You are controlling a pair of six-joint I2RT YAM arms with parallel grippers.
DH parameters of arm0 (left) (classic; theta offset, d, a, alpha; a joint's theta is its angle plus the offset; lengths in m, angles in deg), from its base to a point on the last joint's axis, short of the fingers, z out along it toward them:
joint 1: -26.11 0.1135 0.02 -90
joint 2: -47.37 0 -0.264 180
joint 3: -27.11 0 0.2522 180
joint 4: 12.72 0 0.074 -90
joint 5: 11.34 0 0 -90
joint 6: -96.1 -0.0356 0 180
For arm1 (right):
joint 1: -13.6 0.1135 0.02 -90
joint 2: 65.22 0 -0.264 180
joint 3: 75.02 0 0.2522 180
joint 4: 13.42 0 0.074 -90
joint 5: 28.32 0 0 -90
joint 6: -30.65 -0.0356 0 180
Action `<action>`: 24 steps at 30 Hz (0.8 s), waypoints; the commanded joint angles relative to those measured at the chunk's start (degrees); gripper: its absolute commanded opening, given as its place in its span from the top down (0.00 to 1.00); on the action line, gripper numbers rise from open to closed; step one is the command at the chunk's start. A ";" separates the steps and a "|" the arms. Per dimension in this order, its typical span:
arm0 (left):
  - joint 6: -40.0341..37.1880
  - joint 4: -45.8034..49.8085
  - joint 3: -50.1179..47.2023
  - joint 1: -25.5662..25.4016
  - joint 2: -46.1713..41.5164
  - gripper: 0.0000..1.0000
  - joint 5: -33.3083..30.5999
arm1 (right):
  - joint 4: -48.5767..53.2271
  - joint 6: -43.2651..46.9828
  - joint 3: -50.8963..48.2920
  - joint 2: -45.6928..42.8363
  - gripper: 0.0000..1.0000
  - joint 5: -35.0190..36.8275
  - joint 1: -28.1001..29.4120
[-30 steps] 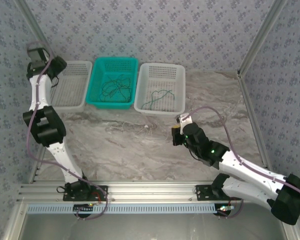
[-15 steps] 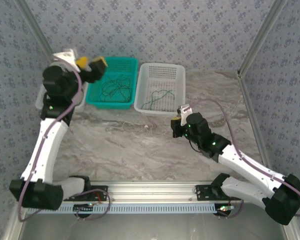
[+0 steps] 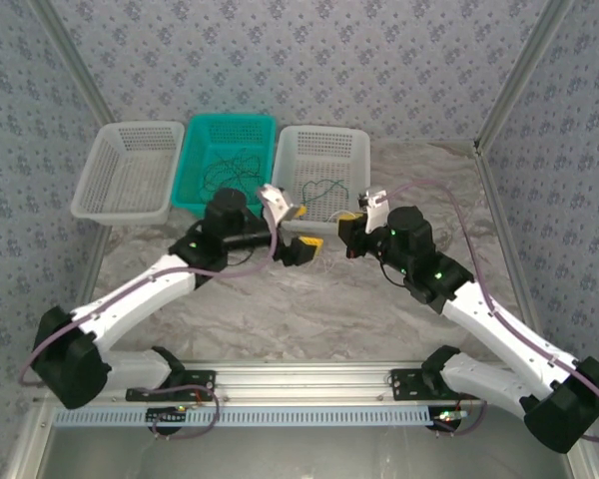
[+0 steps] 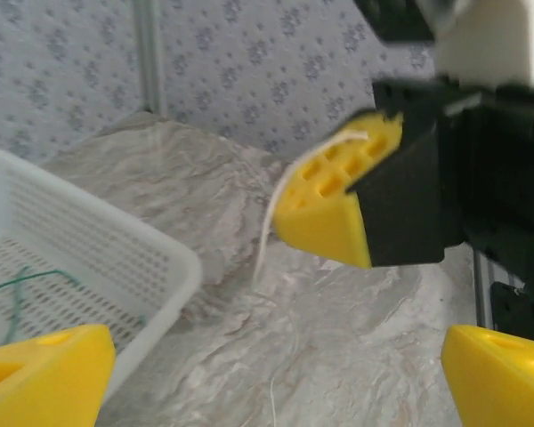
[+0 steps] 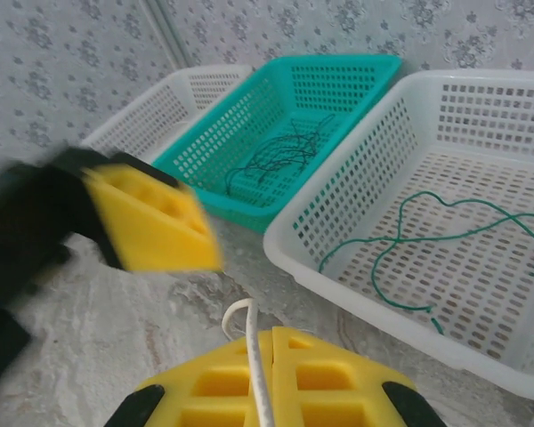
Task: Untangle the cables
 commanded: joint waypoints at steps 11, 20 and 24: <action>3.78 -20.34 6.53 -5.36 23.76 0.09 2.09 | -2.34 -4.38 5.29 -7.27 1.00 0.71 -0.58; 11.40 -27.62 1.10 -4.74 25.44 0.63 -6.14 | 1.40 -4.91 11.53 -13.24 1.00 9.59 -8.09; 10.81 -25.10 0.45 -3.41 23.51 0.80 -6.87 | 2.10 -5.17 13.17 -15.05 1.00 9.51 -12.55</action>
